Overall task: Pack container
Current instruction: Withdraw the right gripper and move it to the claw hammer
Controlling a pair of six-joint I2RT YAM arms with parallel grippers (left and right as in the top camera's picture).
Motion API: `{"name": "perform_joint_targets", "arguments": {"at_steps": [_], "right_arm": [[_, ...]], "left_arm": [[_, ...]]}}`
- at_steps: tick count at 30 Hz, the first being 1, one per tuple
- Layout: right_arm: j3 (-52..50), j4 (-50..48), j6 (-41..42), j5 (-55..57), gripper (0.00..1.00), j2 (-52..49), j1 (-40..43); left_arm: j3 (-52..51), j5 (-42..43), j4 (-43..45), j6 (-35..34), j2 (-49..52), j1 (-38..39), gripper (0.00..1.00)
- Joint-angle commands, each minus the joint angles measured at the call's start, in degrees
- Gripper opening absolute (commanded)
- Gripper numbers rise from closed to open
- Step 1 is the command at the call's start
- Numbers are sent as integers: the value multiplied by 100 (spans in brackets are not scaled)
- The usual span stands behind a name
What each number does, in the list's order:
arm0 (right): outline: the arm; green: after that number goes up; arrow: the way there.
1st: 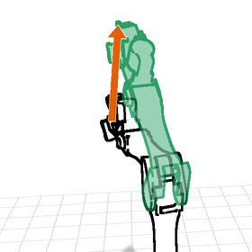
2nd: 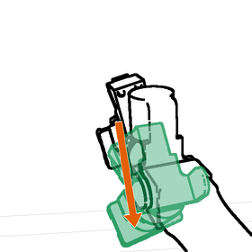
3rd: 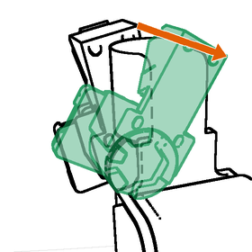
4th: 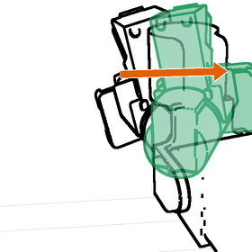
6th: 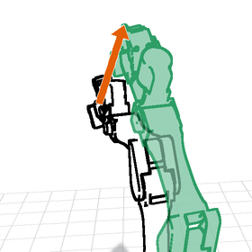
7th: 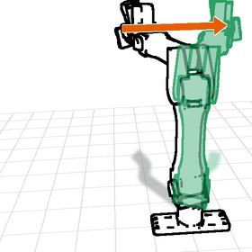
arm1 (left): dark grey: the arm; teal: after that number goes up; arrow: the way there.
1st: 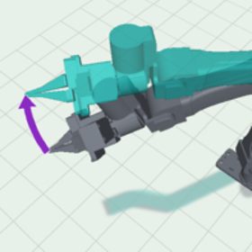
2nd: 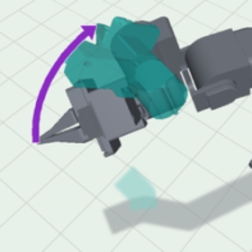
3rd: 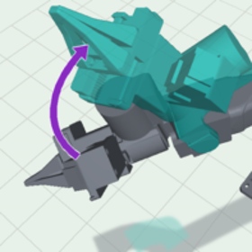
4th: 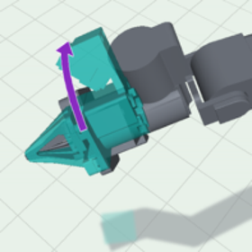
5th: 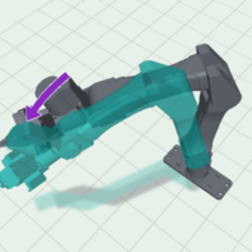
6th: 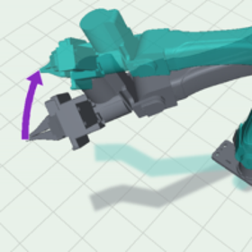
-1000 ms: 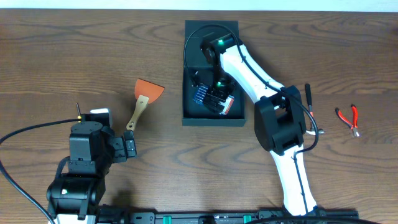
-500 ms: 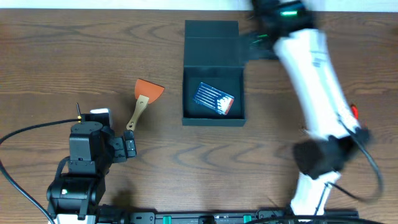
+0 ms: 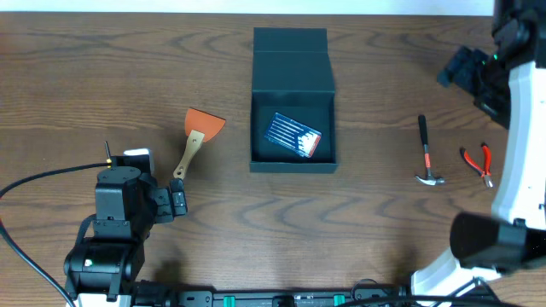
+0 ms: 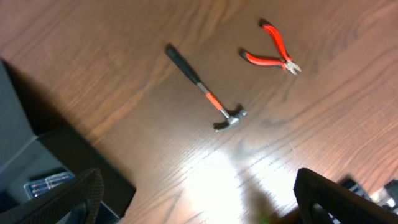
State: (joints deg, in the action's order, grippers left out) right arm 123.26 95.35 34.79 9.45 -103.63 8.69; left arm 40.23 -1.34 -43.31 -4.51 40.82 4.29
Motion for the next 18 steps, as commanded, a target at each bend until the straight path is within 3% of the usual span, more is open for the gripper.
{"name": "perform_joint_targets", "arguments": {"at_steps": [1,8,18], "right_arm": [[-863,-326,247,17,99,634,238],[-3587,-1941,129,-133,99,1523,446],[-6345,-4806,-57,-245,99,1534,439]], "left_arm": [[127,-17,-11,-33,-9,13,99],[127,-17,-13,-33,-9,13,98],[127,-17,-15,-33,-9,13,98]]}}
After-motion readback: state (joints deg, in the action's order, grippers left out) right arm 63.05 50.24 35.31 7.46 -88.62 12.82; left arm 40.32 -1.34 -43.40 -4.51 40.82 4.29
